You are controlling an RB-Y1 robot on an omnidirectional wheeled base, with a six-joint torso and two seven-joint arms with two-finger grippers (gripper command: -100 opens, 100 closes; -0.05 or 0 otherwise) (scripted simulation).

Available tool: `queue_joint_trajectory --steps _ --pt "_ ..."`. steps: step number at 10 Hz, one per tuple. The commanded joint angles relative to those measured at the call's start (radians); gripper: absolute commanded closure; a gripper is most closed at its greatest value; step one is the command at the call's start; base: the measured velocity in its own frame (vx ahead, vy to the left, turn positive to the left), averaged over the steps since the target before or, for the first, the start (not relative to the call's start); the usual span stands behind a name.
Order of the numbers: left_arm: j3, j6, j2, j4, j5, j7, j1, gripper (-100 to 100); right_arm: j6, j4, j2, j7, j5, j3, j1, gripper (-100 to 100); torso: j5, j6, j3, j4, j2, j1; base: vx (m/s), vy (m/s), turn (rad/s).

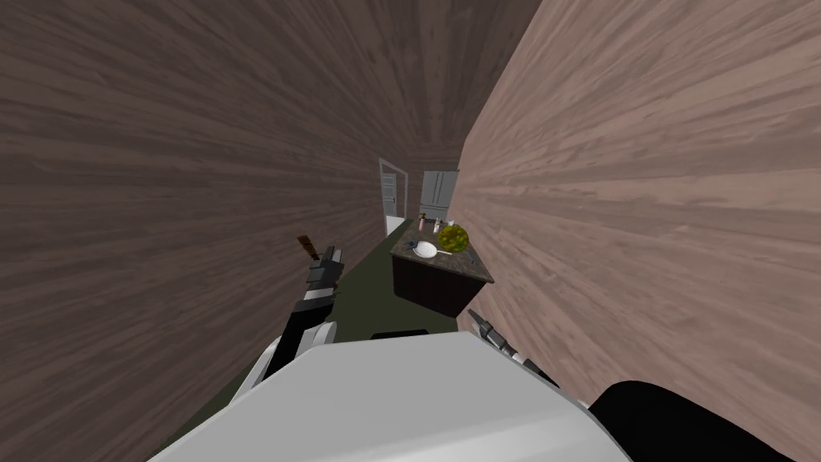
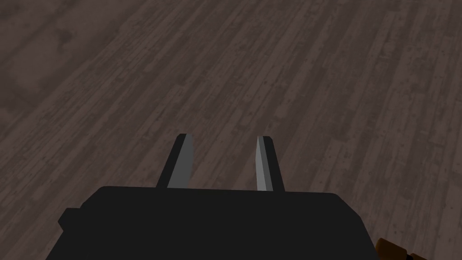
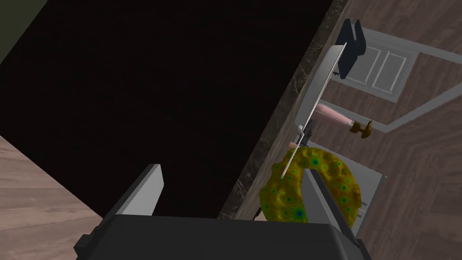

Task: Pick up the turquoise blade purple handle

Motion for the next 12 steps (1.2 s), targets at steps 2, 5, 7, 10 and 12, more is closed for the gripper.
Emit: queue_joint_trajectory --steps 2,5,7,10,12 --pt "0.0 0.0 0.0 0.0 0.0 0.0 0.0 0 -0.002 0.041 -0.078 -0.011 0.002 0.015 0.028 -100 0.0 -0.001 0.0 0.0 0.0 0.0 -0.002 0.018 0.192" --pt "0.0 0.0 0.0 0.0 0.0 0.0 0.0 0 -0.004 0.124 -0.166 -0.029 0.005 0.047 0.064 -100 0.0 0.0 0.0 0.0 0.0 0.0 -0.001 0.017 0.213" --pt "0.0 0.0 0.0 0.0 0.0 0.0 0.0 0 -0.006 0.165 -0.233 -0.037 0.007 0.062 0.081 -100 0.0 0.0 0.0 0.0 -0.001 0.0 0.006 0.016 0.18" --pt "0.0 0.0 0.0 0.0 0.0 0.0 0.0 0 -0.008 0.205 -0.319 -0.045 0.007 0.077 0.098 -100 0.0 -0.001 -0.001 0.0 -0.001 0.0 0.005 0.015 0.157" --pt "0.0 0.0 0.0 0.0 0.0 0.0 0.0 0 -0.01 0.245 -0.374 -0.052 0.007 0.092 0.112 -100 0.0 0.0 -0.001 0.0 -0.001 0.0 0.009 0.014 0.166"
